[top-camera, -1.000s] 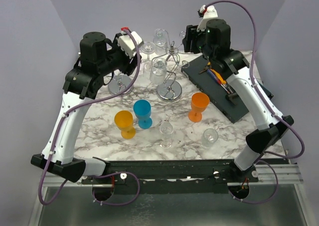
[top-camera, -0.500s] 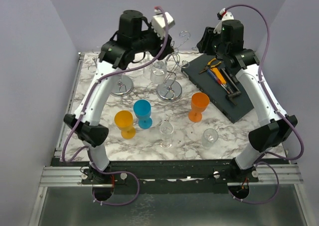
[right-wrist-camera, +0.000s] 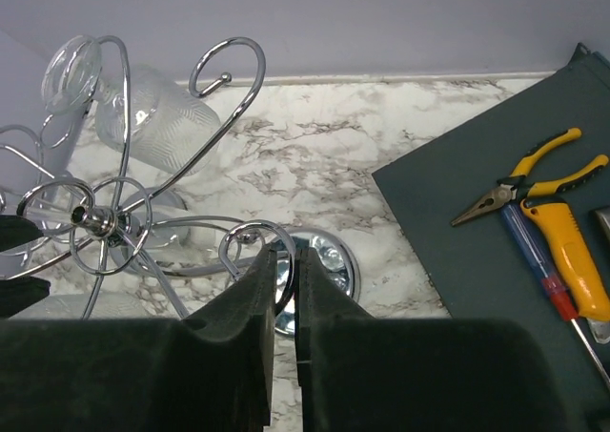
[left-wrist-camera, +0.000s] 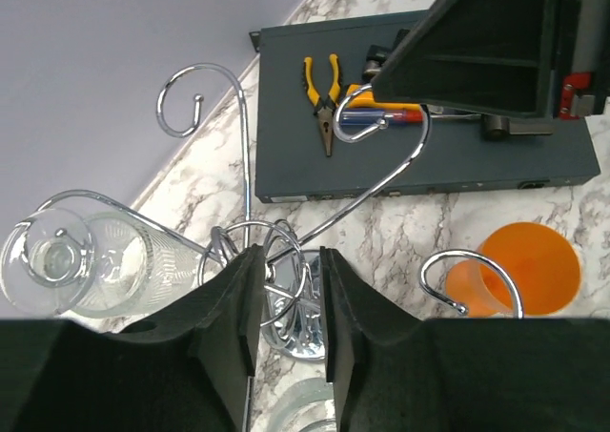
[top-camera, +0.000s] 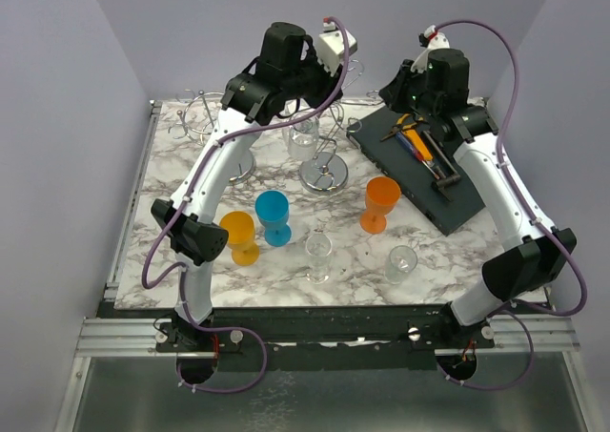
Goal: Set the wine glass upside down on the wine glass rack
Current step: Adjust the wine rack at the center of the board.
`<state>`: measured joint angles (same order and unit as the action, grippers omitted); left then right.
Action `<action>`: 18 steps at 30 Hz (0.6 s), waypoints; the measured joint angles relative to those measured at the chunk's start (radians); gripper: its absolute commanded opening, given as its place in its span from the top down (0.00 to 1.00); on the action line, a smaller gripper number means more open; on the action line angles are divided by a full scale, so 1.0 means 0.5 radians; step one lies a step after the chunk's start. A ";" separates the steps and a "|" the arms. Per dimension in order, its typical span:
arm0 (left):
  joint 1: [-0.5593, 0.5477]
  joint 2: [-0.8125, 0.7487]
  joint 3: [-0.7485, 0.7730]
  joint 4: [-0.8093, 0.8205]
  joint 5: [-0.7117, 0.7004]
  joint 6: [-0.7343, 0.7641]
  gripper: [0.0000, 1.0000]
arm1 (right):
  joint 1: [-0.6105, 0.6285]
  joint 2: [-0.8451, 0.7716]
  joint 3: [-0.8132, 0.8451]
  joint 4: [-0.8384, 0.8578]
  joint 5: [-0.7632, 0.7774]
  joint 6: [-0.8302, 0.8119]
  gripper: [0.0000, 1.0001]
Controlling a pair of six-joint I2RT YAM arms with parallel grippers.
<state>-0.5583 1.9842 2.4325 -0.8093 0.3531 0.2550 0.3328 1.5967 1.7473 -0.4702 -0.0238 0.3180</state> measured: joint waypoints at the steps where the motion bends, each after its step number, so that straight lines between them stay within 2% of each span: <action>1: -0.002 0.000 0.002 0.001 -0.015 -0.001 0.71 | -0.001 -0.011 -0.017 0.014 0.001 0.008 0.92; 6: -0.014 0.008 0.002 0.011 -0.124 0.027 0.82 | -0.002 -0.077 -0.120 0.098 0.001 0.043 0.97; 9: -0.026 0.011 -0.007 0.014 -0.179 0.049 0.83 | -0.002 -0.107 -0.167 0.137 0.001 0.060 0.97; 12: -0.027 0.010 -0.037 0.018 -0.208 0.068 0.82 | -0.002 -0.121 -0.197 0.165 0.002 0.067 0.97; 16: -0.034 0.005 -0.121 0.012 -0.230 0.082 0.71 | -0.002 -0.121 -0.203 0.176 0.021 0.071 0.97; 18: -0.036 0.005 -0.144 0.008 -0.238 0.083 0.71 | -0.002 -0.121 -0.203 0.177 0.024 0.077 0.97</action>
<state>-0.5762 1.9869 2.3604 -0.8051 0.2340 0.2966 0.3317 1.5364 1.6459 -0.3817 -0.0116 0.3565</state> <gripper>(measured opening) 0.262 0.037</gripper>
